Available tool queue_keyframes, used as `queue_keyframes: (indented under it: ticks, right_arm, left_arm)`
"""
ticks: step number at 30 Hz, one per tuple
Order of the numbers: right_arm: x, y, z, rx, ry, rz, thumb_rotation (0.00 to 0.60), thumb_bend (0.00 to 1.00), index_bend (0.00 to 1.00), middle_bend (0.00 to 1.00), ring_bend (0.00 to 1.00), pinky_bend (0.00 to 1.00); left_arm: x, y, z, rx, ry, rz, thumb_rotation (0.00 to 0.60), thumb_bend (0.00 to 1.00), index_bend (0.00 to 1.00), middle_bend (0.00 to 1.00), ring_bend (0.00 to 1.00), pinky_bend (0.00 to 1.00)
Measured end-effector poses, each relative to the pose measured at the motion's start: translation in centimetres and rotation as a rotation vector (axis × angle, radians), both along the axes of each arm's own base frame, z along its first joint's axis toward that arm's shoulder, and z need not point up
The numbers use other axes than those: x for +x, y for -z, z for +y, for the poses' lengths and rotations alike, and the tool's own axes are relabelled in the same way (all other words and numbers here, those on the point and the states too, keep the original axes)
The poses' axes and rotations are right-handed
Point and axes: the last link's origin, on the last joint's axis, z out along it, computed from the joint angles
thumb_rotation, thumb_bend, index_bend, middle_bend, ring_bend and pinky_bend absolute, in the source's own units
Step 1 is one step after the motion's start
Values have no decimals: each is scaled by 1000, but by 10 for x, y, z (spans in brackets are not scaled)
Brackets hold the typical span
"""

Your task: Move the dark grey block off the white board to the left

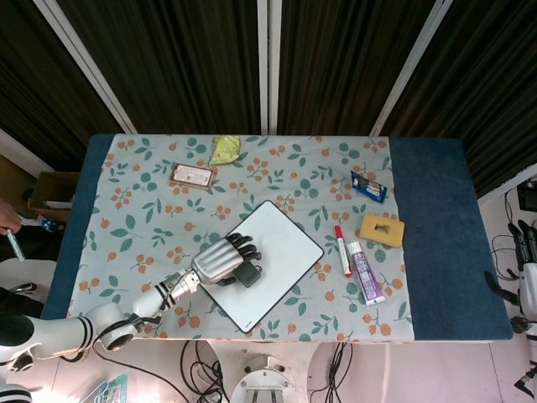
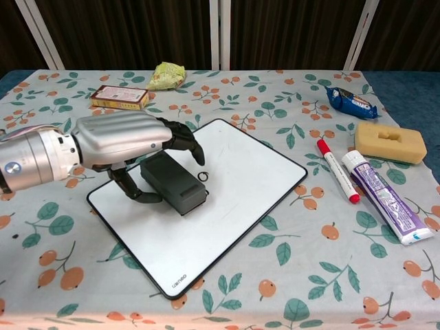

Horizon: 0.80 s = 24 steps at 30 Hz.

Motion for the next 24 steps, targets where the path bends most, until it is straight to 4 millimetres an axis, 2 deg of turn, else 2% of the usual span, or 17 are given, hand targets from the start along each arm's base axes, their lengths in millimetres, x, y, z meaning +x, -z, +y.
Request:
queue_keyframes:
  ticks: [20,24]
  right_arm:
    - [-2,7,-1,19,24,8,600,177,0,0,0,0]
    - [-2,7,-2,18,26,7,600,177,0,0,0,0]
  left_arm:
    - [-6,8,2,8,-5,5,600,292,339,297,222,280]
    - [-5,8,3,13,-6,-3,600,310,370,324,245,333]
